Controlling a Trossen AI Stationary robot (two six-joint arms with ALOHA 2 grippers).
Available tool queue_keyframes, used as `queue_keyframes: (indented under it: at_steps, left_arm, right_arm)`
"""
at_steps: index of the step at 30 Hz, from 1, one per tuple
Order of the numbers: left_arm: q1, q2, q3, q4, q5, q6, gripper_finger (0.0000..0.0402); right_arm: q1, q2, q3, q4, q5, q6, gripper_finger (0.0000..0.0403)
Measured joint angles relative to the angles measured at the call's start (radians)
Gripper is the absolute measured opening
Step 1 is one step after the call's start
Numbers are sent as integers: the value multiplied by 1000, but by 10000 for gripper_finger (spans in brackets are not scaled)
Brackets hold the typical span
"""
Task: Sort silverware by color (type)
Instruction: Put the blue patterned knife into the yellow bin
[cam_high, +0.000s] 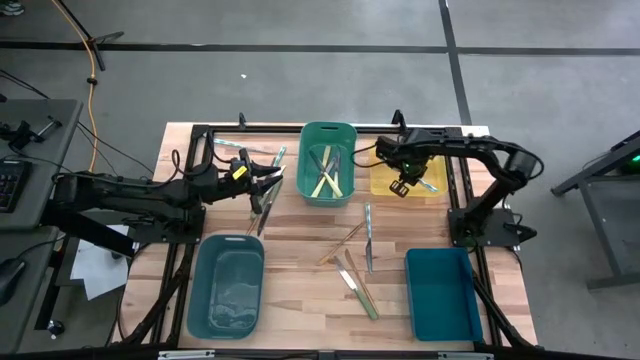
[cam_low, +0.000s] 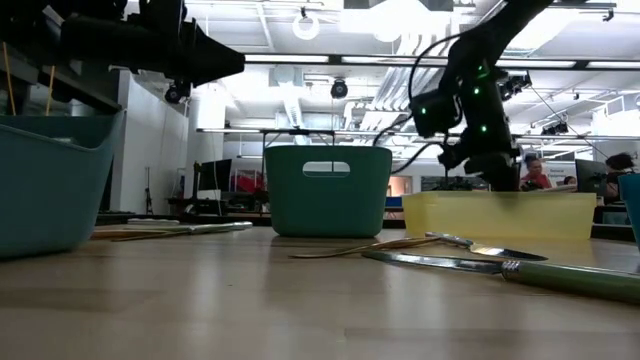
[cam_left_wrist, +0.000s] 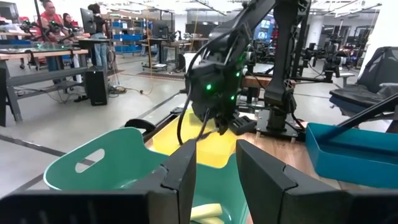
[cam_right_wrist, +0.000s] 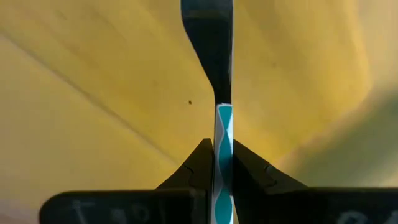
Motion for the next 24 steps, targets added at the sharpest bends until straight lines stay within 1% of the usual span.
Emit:
queue_keyframes:
  at_steps: [6, 12, 17, 19, 21, 24]
  left_arm:
    - [0, 0, 0, 0, 0, 0, 108]
    - [0, 0, 0, 0, 0, 0, 108]
    - [0, 0, 0, 0, 0, 0, 108]
    - [0, 0, 0, 0, 0, 0, 108]
    - [0, 0, 0, 0, 0, 1, 108]
    - [0, 0, 0, 0, 0, 23, 108]
  right_arm:
    - [-15, 53, 0, 50, -1, 1, 30]
    - [-17, 57, 0, 91, -1, -6, 75]
    - [-17, 56, 0, 92, 0, -8, 95]
    - [-17, 46, 0, 79, 9, -24, 98]
    - [-17, 23, 0, 59, 42, -25, 99]
    - [-16, -42, 0, 30, 90, -15, 100]
